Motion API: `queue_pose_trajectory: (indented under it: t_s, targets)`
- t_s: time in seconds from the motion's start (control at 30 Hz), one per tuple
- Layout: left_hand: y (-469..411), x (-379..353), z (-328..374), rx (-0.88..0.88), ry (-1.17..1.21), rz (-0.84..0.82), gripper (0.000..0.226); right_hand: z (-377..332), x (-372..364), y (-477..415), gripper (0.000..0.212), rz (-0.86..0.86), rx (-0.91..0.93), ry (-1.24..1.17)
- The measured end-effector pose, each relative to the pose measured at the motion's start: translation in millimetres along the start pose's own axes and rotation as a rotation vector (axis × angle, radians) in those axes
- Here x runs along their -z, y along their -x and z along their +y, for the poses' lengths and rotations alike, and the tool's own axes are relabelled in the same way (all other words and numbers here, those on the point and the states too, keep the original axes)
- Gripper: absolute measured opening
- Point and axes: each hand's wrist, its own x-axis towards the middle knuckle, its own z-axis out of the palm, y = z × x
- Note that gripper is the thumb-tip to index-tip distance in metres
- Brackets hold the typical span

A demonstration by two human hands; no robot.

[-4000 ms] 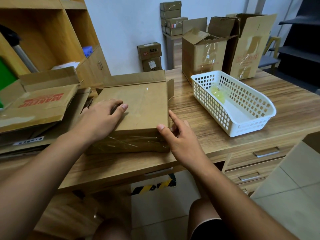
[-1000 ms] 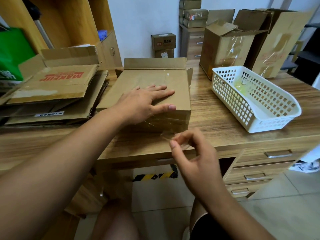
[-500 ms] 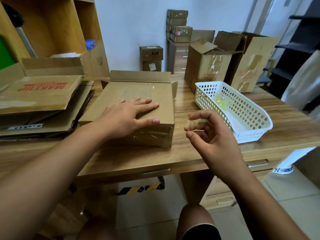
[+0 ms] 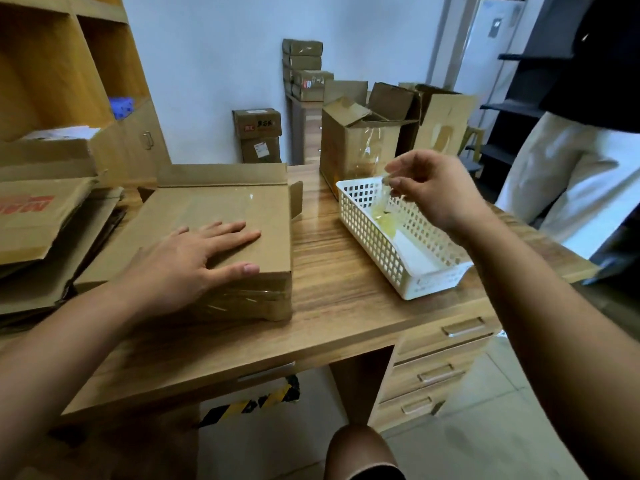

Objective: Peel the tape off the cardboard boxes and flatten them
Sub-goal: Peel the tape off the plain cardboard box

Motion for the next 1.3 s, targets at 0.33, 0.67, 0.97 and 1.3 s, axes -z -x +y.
queue_pose_trajectory:
  t_s: [0.33, 0.67, 0.97, 1.3]
  targets:
    - [-10.3, -10.9, -17.5, -0.023, 0.025, 0.054, 0.079, 35.0, -16.7, -31.0, 0.025, -0.174, -0.146, 0.286]
    - [-12.8, -12.6, -19.7, -0.067, 0.023, 0.082, 0.079, 45.9, -22.8, -18.5, 0.028, -0.244, -0.117, 0.479]
    - [-12.1, -12.7, -19.1, -0.071, 0.014, 0.093, 0.078, 42.6, -22.6, -16.7, 0.018, -0.106, -0.109, 0.433]
    - [-15.9, -17.5, -26.6, -0.06, 0.022, 0.107, 0.077, 42.2, -30.2, -14.5, 0.039, -0.086, -0.084, 0.449]
